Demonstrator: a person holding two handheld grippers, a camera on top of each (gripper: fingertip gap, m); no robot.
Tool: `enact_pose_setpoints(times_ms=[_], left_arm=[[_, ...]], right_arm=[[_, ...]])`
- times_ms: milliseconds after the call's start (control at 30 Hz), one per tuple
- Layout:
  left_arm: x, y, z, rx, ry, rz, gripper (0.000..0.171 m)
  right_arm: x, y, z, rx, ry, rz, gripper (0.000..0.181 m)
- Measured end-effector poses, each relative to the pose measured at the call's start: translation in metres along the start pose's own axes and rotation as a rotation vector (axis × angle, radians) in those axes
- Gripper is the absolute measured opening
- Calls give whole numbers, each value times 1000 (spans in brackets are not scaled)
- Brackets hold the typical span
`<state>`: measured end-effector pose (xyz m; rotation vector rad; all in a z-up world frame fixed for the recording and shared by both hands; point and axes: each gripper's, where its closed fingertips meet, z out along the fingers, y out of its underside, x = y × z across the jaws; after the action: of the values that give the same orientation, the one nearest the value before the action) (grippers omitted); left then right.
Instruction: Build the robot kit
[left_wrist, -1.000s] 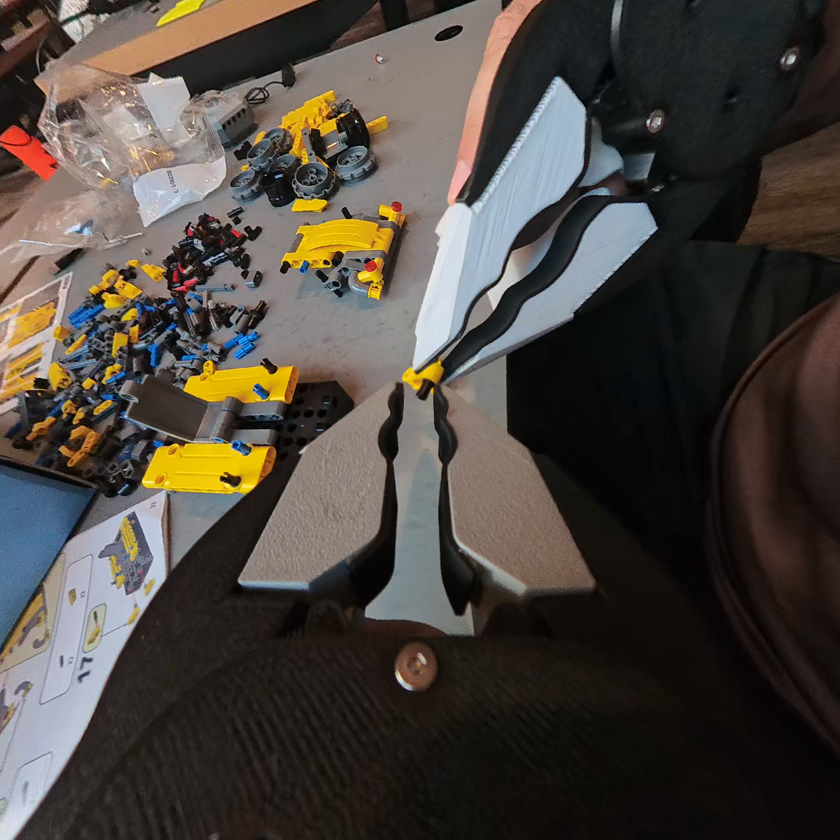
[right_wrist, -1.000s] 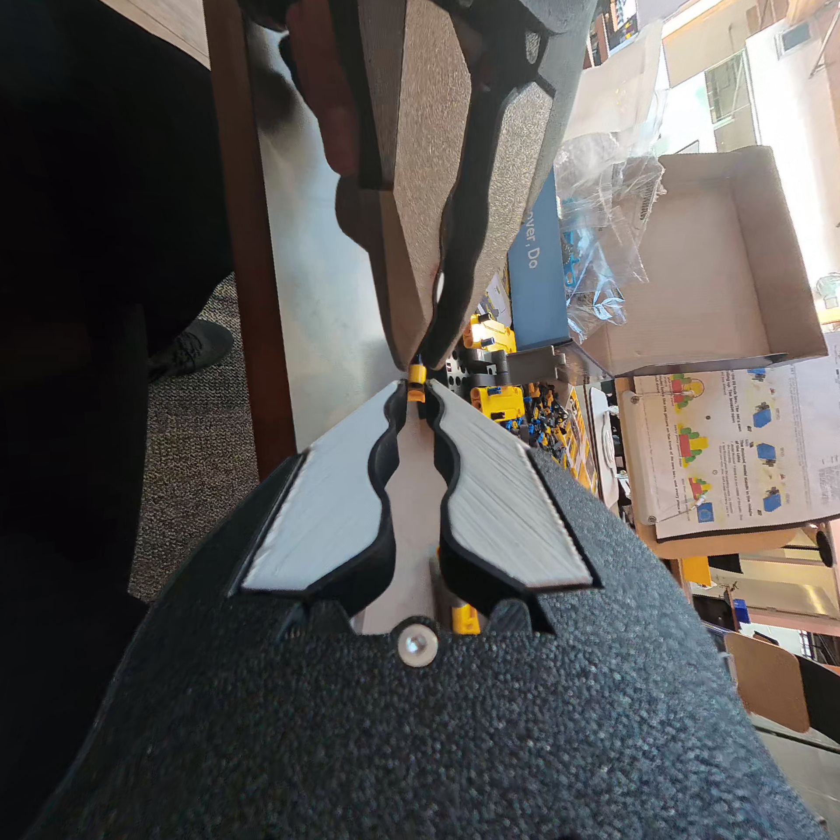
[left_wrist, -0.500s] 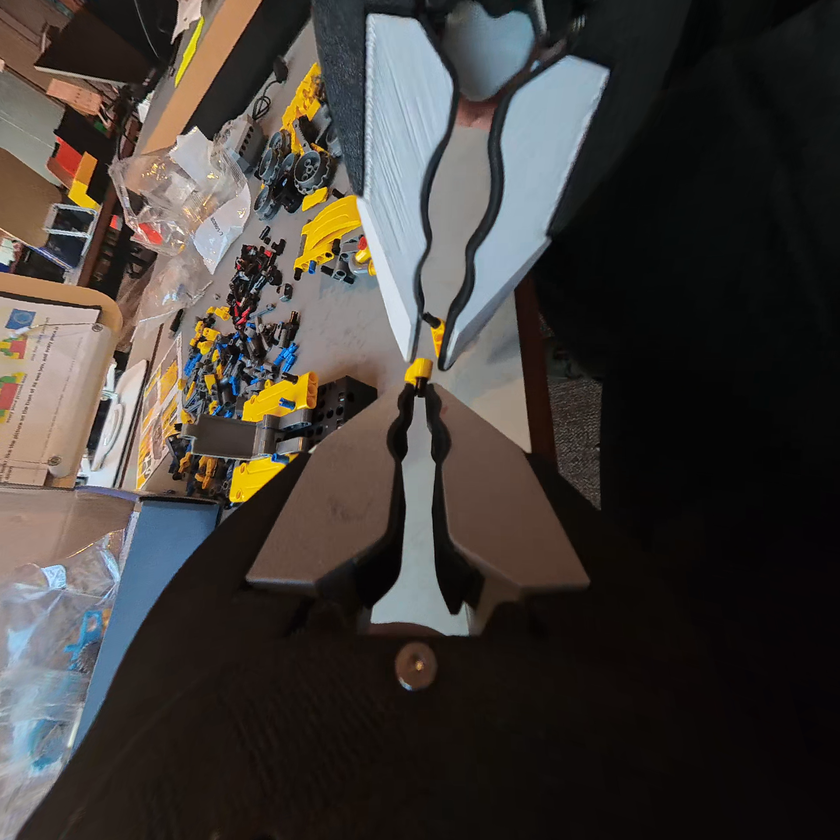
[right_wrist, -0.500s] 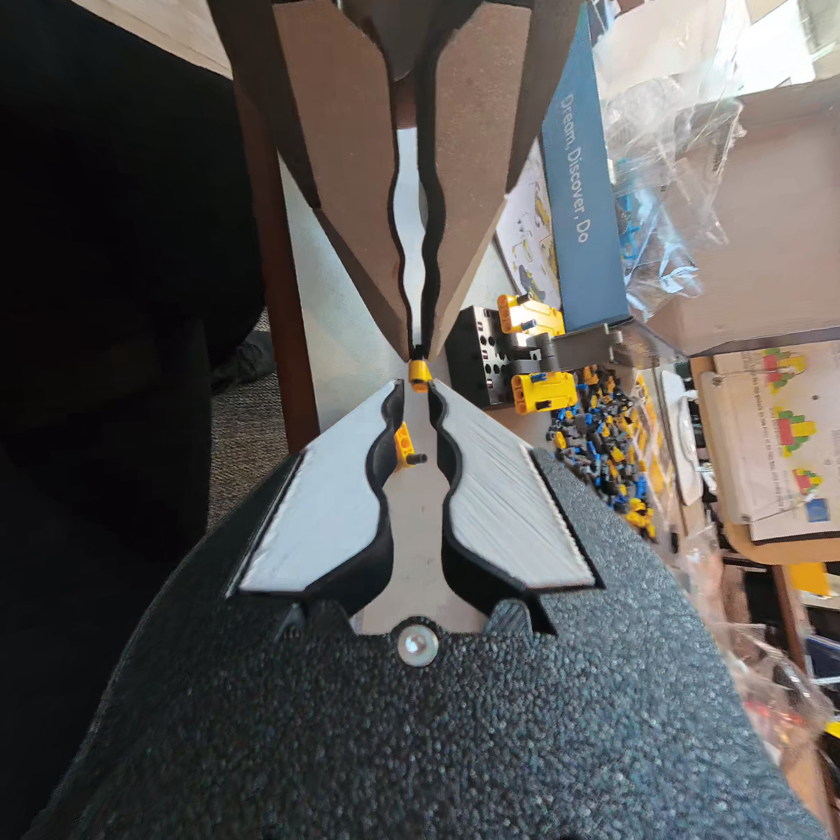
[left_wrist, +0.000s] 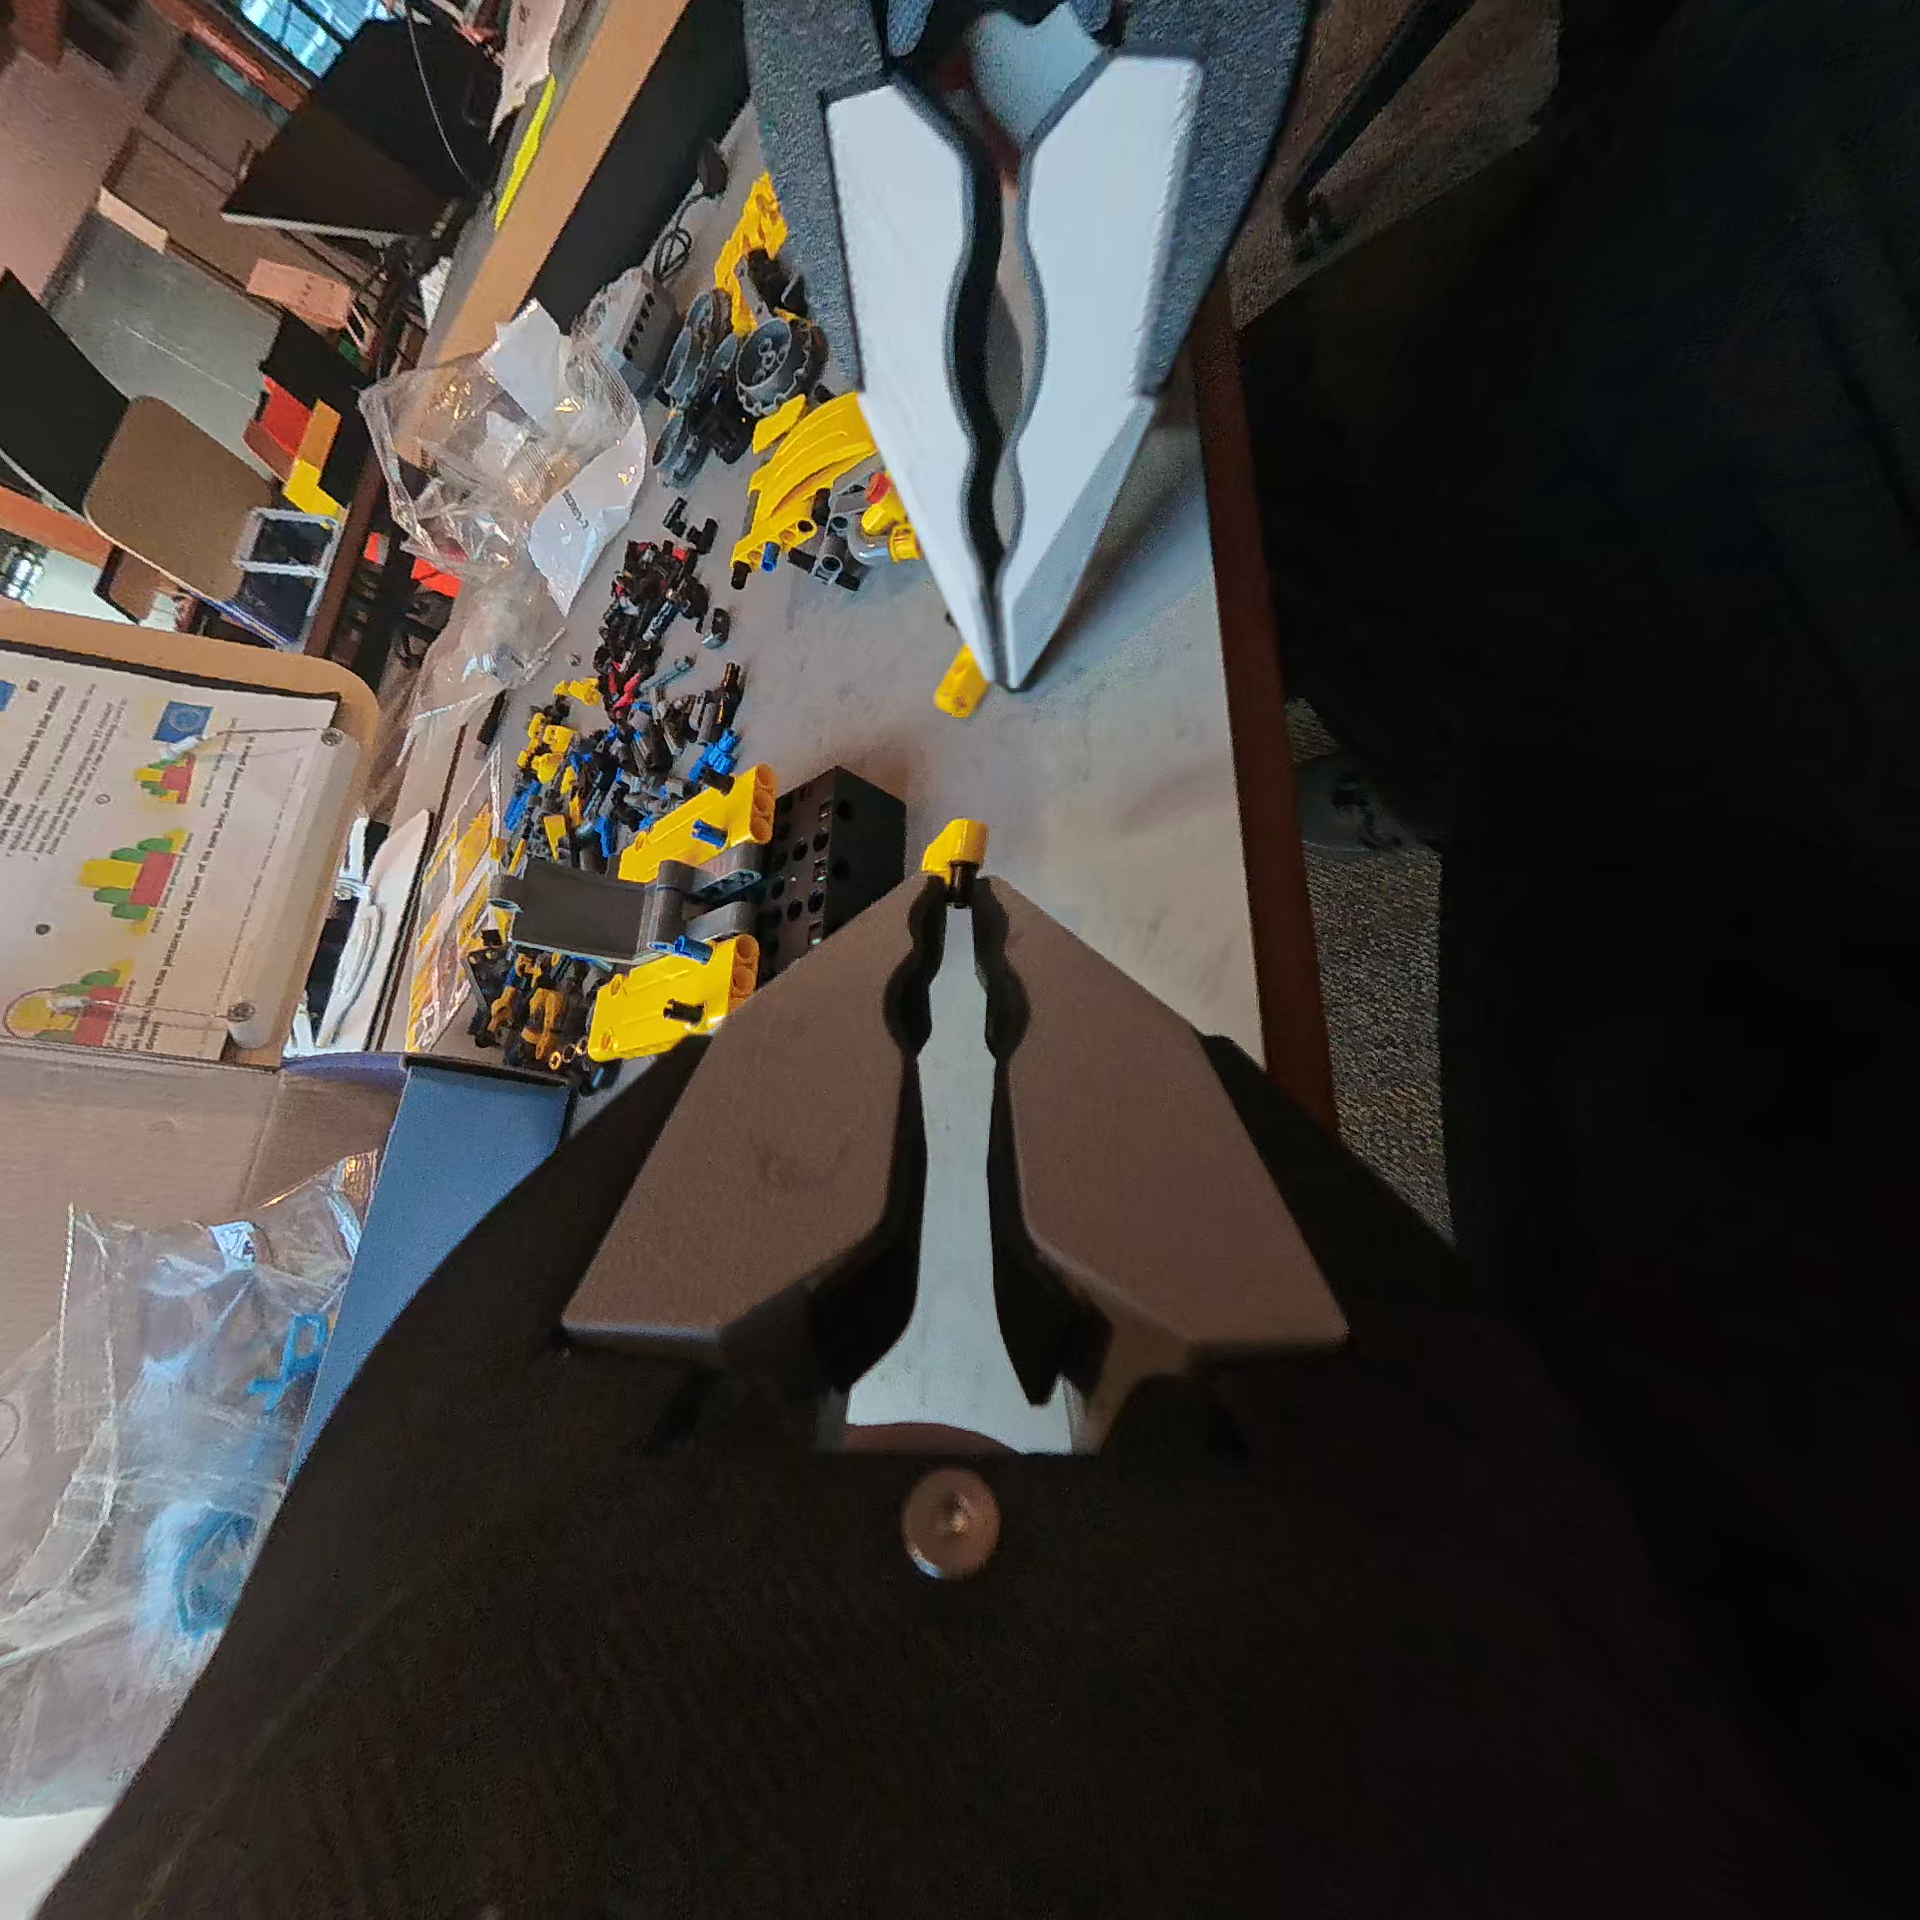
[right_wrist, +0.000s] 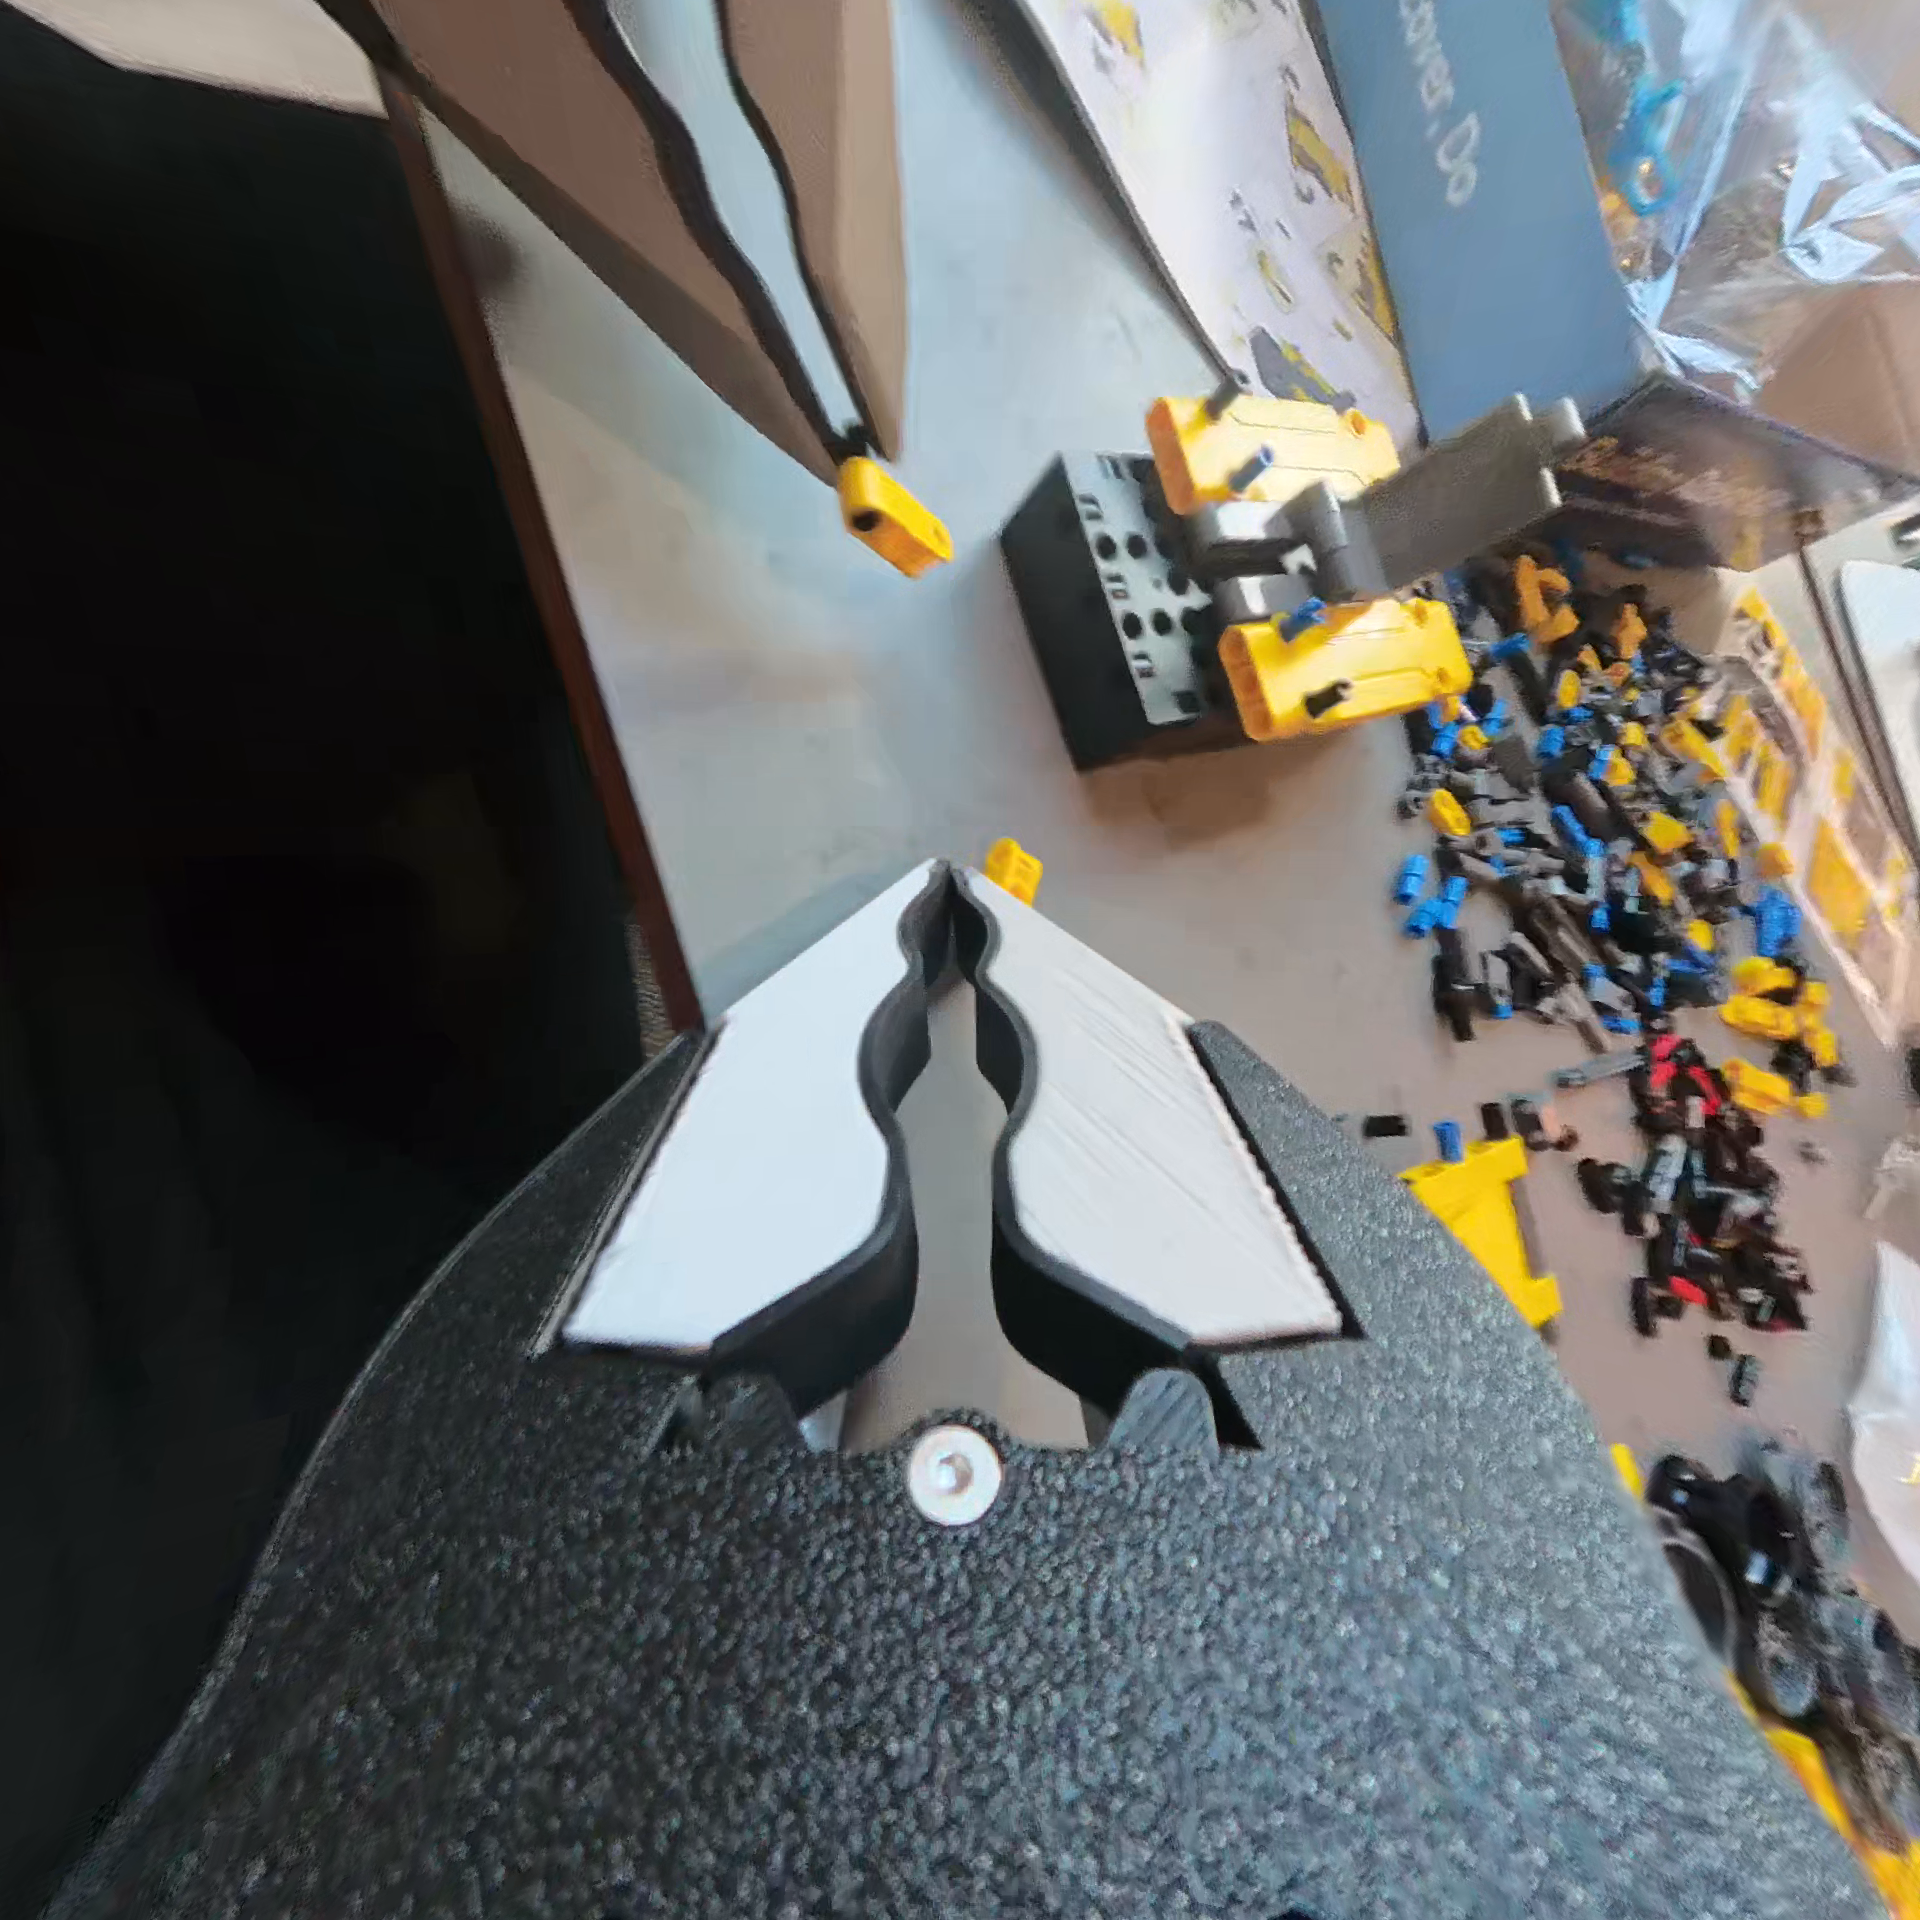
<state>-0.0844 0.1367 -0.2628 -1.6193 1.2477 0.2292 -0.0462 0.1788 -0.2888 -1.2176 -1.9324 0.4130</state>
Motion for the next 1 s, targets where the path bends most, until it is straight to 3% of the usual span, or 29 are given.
enact_pose_setpoints(times_ms=[100,167,300,567,633,733,1000], left_arm=[[0,-5,0,43,-10,16,2],[0,-8,-1,74,-10,23,2],[5,-21,-6,174,8,49,2],[13,-63,-32,406,91,35,2],[14,-74,-37,444,101,28,2],[14,-81,-40,465,94,39,2],[12,-79,-41,488,99,-5,2]], right_arm=[[20,10,2,-26,35,68,0],[21,-1,-2,39,23,101,1],[-7,-41,-18,256,-161,97,24],[-32,-79,-50,474,-540,265,28],[-37,-89,-62,533,-602,261,28],[-44,-96,-75,572,-685,265,11],[-40,-91,-75,574,-691,296,10]])
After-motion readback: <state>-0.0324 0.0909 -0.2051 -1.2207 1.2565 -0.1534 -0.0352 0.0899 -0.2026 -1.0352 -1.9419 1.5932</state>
